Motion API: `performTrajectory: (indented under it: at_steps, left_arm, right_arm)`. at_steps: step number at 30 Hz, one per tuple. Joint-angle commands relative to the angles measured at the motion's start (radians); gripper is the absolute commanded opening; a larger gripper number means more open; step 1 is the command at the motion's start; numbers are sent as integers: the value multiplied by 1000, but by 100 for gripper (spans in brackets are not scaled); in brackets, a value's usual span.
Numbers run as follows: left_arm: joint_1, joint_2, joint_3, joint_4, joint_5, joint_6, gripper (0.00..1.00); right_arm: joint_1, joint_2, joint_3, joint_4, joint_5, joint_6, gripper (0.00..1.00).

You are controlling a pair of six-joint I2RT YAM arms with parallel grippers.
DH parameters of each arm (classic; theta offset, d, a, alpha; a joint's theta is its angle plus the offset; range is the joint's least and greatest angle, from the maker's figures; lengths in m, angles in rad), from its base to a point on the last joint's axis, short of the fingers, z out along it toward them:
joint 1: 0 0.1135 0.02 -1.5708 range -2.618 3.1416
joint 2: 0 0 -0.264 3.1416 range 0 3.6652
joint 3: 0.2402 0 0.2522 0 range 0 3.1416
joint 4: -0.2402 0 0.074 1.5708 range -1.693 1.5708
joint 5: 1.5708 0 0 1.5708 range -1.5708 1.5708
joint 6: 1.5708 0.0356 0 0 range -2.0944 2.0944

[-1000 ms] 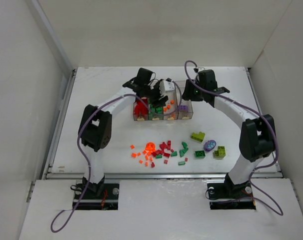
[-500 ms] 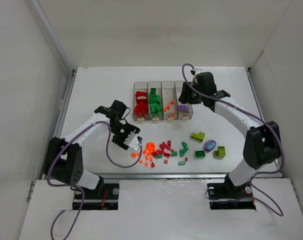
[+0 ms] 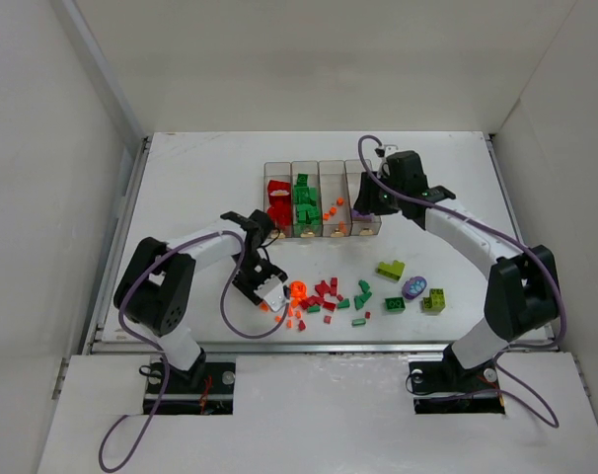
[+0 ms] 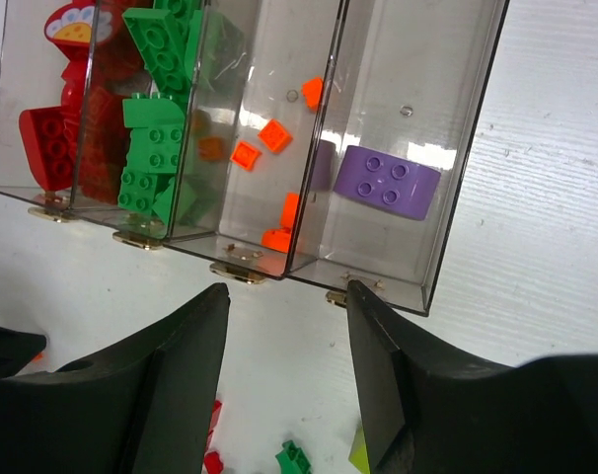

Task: Sort the legos into containers by color

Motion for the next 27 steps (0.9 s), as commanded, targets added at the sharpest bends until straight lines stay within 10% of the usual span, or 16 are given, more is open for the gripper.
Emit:
performTrajectory:
  at_steps: [1, 7, 15, 22, 27]
  left_arm:
    - [0, 23, 40, -42, -57, 301, 48]
    - [-27, 33, 18, 16, -89, 285, 38]
    - [-27, 33, 9, 25, -69, 275, 0]
    - [-27, 11, -9, 44, -59, 263, 2]
    - [25, -9, 32, 38, -45, 225, 31]
  right_arm:
    - [4, -39, -5, 16, 12, -8, 57]
    - [4, -29, -5, 7, 22, -8, 57]
    - [4, -19, 5, 7, 31, -17, 57]
    - [4, 10, 24, 7, 21, -17, 57]
    - [4, 11, 34, -14, 21, -26, 57]
